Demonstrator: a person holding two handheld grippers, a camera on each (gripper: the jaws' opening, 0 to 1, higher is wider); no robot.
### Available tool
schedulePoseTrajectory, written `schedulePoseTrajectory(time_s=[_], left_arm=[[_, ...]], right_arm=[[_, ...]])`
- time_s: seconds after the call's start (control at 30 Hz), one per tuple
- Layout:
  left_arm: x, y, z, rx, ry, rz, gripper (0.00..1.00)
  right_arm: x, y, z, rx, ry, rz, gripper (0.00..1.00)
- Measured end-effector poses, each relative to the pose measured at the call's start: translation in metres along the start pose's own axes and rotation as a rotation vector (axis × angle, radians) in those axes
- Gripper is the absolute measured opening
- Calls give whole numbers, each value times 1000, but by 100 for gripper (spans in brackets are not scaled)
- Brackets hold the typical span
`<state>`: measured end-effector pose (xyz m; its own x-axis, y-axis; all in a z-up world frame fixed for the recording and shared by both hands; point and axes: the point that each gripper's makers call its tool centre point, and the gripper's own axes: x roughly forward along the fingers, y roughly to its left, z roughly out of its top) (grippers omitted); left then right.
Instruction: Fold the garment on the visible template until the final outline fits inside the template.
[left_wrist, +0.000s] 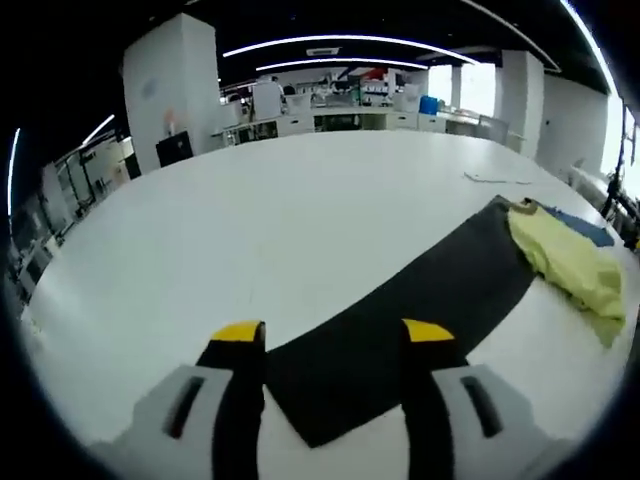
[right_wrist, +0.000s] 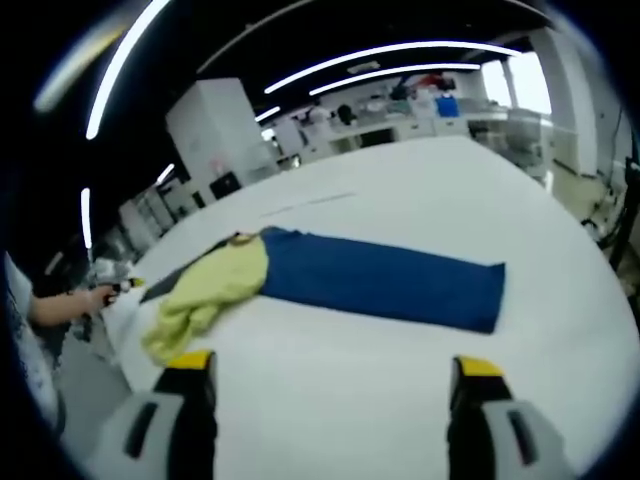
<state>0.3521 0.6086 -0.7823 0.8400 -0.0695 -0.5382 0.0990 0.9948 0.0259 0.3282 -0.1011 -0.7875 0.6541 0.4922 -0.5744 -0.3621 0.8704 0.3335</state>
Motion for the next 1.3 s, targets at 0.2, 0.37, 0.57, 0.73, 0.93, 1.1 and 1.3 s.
schedulePoseTrajectory(time_s=[0.2, 0.37, 0.57, 0.73, 0.93, 1.1, 1.3], left_arm=[[-14, -30, 17, -51, -76, -74, 56], [-30, -66, 26, -46, -100, -134, 58], [-38, -87, 32, -55, -117, -190, 59], [-51, -112, 39, -49, -135, -227, 61], [-58, -127, 36, -33, -141, -256, 60], [-65, -137, 24, -62, -136, -273, 60], [-73, -145, 11, -90, -127, -281, 60]], right_arm=[[1, 4, 2, -16, -2, 23, 96], [4, 11, 2, -35, -16, 33, 91], [13, 26, 0, -39, -16, 70, 90], [21, 34, 4, -47, -22, 92, 90], [36, 53, 5, -88, -29, 109, 84], [59, 90, -4, -116, 4, 186, 80], [81, 126, -12, -132, 28, 253, 76]])
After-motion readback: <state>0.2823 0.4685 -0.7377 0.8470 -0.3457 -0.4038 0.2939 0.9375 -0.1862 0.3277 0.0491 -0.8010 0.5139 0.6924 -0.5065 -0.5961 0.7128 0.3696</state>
